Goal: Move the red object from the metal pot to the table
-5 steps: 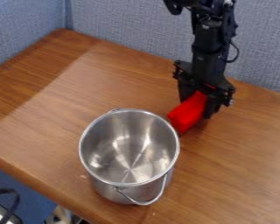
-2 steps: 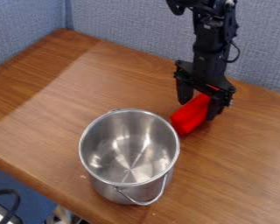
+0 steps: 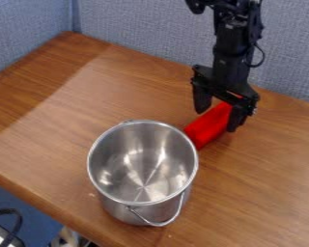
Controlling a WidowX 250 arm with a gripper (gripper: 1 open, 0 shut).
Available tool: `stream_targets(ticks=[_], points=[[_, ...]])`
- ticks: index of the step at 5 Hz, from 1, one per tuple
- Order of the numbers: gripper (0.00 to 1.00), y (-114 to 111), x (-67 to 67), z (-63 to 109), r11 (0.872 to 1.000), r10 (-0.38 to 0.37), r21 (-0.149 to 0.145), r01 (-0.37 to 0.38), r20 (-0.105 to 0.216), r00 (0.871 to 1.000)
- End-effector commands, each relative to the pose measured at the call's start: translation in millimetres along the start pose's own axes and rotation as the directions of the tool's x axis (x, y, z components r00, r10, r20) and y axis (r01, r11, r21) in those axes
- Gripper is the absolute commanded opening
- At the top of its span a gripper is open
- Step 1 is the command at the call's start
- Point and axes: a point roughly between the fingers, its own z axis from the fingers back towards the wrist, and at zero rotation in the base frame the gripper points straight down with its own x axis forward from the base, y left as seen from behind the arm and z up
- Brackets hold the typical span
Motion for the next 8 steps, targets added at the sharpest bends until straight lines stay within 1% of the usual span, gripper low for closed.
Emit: stream_targets(ticks=[1, 3, 4, 5, 6, 7, 8], points=[[1.0, 8.7, 8.1, 28.1, 1.0, 0.018, 0.015, -0.019, 0.068, 0.998], [1.0, 10.5, 6.5, 42.3, 0.999, 0.023, 0.028, -0.025, 0.069, 0.997], [1.0, 11.7, 5.5, 51.4, 0.999, 0.028, 0.037, -0.031, 0.076, 0.997], [1.0, 13.9, 3.0, 64.8, 0.998, 0.035, 0.054, -0.04, 0.09, 0.995], [1.0, 15.2, -1.9, 80.7, 0.997, 0.035, 0.062, -0.041, 0.098, 0.995], [1.0, 17.9, -9.7, 92.4, 0.997, 0.046, 0.061, -0.054, 0.129, 0.991], [1.0, 17.9, -25.9, 100.3, 0.998, 0.038, 0.052, -0.045, 0.126, 0.991]])
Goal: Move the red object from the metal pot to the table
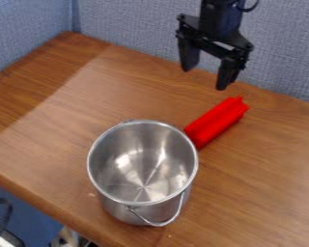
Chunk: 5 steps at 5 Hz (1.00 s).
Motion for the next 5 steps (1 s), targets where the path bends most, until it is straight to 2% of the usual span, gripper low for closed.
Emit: stream_targets(ticks=[1, 2, 5], points=[[1.0, 1.6, -4.5, 19.2, 1.0, 0.008, -0.001, -0.008, 0.047, 0.999], [1.0, -7.1, -16.1, 21.5, 1.0, -0.015, -0.016, 0.016, 0.038, 0.999], [1.0, -12.6, -17.9, 13.3, 0.999, -0.02, -0.031, 0.02, 0.012, 1.0]])
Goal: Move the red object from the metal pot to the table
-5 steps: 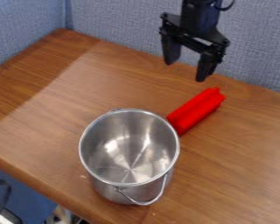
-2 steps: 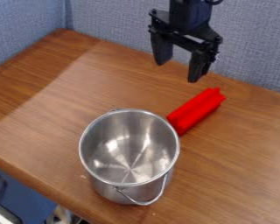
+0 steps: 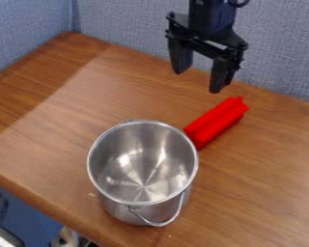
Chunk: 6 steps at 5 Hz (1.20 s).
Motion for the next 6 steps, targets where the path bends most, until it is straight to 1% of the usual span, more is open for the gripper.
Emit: stream_targets(ticks=[1, 4, 5, 6], points=[[1.0, -4.3, 1.6, 6.5, 1.0, -0.011, -0.001, 0.011, 0.024, 1.0], [1.0, -7.1, 0.9, -0.4, 1.0, -0.014, -0.011, 0.014, 0.002, 1.0], [1.0, -8.2, 0.3, -7.0, 1.0, -0.014, -0.019, 0.014, -0.015, 1.0], [1.0, -9.8, 10.5, -24.8, 0.998, -0.06, -0.029, 0.059, -0.026, 0.998]])
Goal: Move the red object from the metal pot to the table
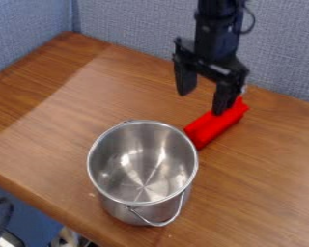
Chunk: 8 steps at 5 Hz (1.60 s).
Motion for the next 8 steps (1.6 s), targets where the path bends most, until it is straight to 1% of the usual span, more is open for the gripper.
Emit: stream_targets(ticks=[1, 2, 3, 4, 7, 8], points=[[1.0, -2.0, 19.3, -0.2, 0.998, -0.058, 0.018, 0.057, 0.061, 0.996], [1.0, -2.5, 29.9, -13.5, 0.994, -0.11, 0.035, 0.108, 0.048, 0.993], [1.0, -3.4, 39.6, -23.8, 0.993, -0.115, 0.043, 0.113, 0.046, 0.992], [1.0, -1.8, 47.0, -30.3, 0.99, -0.135, 0.056, 0.133, 0.046, 0.99], [1.0, 0.7, 56.6, -41.8, 0.987, -0.15, 0.061, 0.147, 0.035, 0.988], [0.0, 2.2, 58.8, -44.9, 0.987, -0.148, 0.061, 0.146, 0.033, 0.988]])
